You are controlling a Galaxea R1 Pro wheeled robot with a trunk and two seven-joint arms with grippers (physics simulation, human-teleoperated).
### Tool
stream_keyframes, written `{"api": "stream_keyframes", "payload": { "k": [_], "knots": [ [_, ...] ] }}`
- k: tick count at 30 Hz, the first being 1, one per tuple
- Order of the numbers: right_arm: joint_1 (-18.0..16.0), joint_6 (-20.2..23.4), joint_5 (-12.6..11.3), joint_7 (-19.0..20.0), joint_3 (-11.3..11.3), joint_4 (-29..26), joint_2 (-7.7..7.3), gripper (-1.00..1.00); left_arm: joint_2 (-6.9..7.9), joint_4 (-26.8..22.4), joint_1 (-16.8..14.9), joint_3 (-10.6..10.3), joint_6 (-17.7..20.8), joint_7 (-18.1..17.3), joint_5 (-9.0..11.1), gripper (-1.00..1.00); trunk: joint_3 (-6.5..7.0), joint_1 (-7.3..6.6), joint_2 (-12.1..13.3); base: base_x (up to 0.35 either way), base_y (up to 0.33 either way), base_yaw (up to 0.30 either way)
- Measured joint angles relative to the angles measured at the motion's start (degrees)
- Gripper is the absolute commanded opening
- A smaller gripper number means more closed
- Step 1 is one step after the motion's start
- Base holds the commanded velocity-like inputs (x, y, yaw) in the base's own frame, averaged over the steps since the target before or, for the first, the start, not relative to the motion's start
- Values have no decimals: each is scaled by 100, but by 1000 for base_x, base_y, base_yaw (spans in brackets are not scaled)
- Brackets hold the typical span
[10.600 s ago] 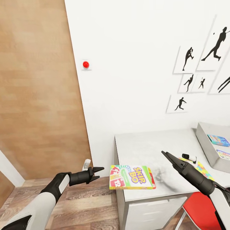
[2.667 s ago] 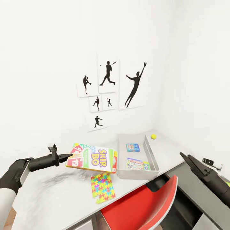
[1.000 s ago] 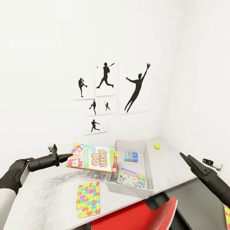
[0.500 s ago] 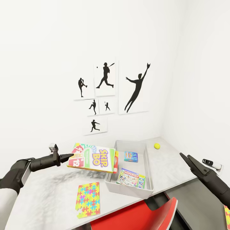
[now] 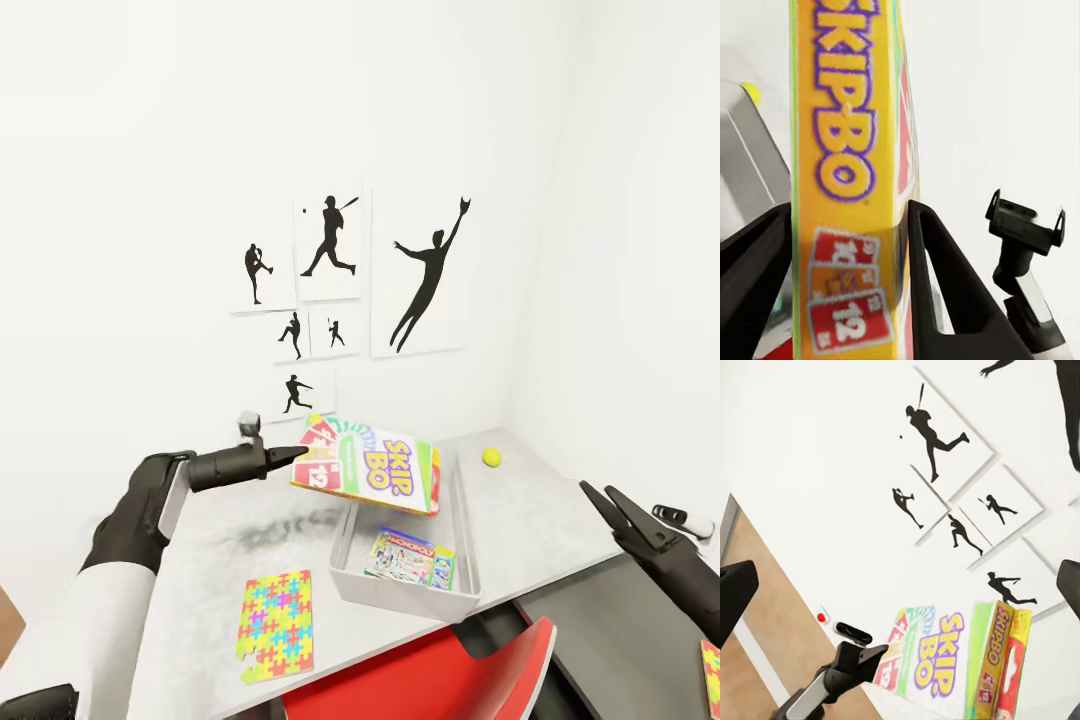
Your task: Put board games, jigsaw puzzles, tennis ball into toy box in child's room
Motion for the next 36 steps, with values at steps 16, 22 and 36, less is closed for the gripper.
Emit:
{"api": "stream_keyframes", "payload": {
  "k": [16, 22, 36],
  "knots": [
    [2, 18, -8, 0, -185, 186, -17, 100, -1243, -108, -56, 114, -500, 2710, 209, -100, 0, 0, 0, 0, 0, 0],
    [1, 18, -8, 0, -187, 192, -17, 100, -1243, -136, -61, 84, -686, 3114, 721, -100, 0, 0, 0, 0, 0, 0],
    [1, 13, -6, 0, -187, 239, -23, 100, -1242, -281, -343, 286, -509, 3713, 1004, -100, 0, 0, 0, 0, 0, 0]
  ]
}}
